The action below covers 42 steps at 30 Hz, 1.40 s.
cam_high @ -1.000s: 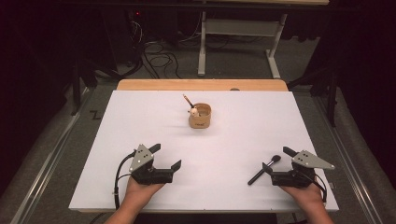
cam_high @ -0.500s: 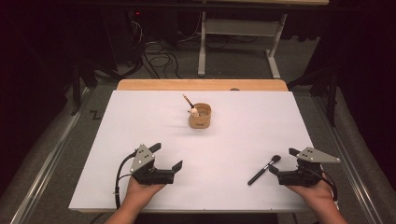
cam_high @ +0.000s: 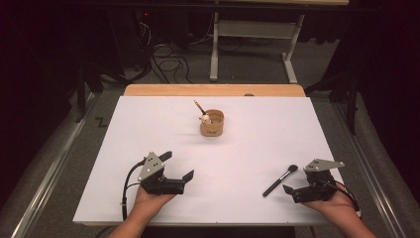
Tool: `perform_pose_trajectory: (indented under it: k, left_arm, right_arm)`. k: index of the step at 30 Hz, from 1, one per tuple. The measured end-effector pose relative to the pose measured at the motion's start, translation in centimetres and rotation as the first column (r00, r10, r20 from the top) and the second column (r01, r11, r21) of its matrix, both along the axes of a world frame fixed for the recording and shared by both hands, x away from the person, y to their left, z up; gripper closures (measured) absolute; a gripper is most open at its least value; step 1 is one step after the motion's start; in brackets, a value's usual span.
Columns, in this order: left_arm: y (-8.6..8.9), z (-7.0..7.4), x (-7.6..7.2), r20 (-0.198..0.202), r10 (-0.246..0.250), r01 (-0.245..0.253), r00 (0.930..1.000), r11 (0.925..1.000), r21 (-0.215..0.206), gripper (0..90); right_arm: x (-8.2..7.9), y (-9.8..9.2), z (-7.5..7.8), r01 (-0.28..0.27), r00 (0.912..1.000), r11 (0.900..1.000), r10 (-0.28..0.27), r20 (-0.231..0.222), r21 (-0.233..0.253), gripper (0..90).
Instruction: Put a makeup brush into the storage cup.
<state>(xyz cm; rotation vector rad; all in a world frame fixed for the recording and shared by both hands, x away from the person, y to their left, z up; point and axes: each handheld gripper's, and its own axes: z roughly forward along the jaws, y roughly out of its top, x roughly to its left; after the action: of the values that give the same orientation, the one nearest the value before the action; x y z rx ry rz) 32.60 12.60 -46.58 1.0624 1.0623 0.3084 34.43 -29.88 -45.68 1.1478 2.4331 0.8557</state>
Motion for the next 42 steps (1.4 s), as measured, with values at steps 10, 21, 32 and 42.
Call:
perform_pose_trajectory:
  k: [10, 21, 32, 42]
  left_arm:
    - [0.4, 0.2, -0.5, 0.004, 0.0, 0.0, 1.0, 1.0, 0.0, 1.6]
    - [0.0, -0.1, -0.8, -0.005, -0.01, 0.01, 0.9999, 0.9999, 0.012, 1.7]
    - [0.0, -0.2, -1.0, 0.006, -0.03, 0.03, 0.9995, 0.9994, 0.015, 1.7]
    - [-0.2, -0.2, -1.2, 0.009, -0.041, 0.041, 0.9991, 0.999, 0.019, 1.6]
  right_arm:
    - [0.2, 1.3, 0.8, -0.041, 0.9936, 0.988, 0.025, -0.111, -0.149, 1.1]
    - [0.7, 2.6, 1.4, -0.081, 0.9686, 0.971, 0.023, -0.248, -0.226, 2.9]
    - [1.3, 4.3, 1.9, -0.055, 0.9382, 0.971, -0.029, -0.345, -0.231, 6.4]
    - [2.1, 5.6, 2.1, 0.021, 0.9154, 0.976, -0.105, -0.389, -0.215, 11.7]
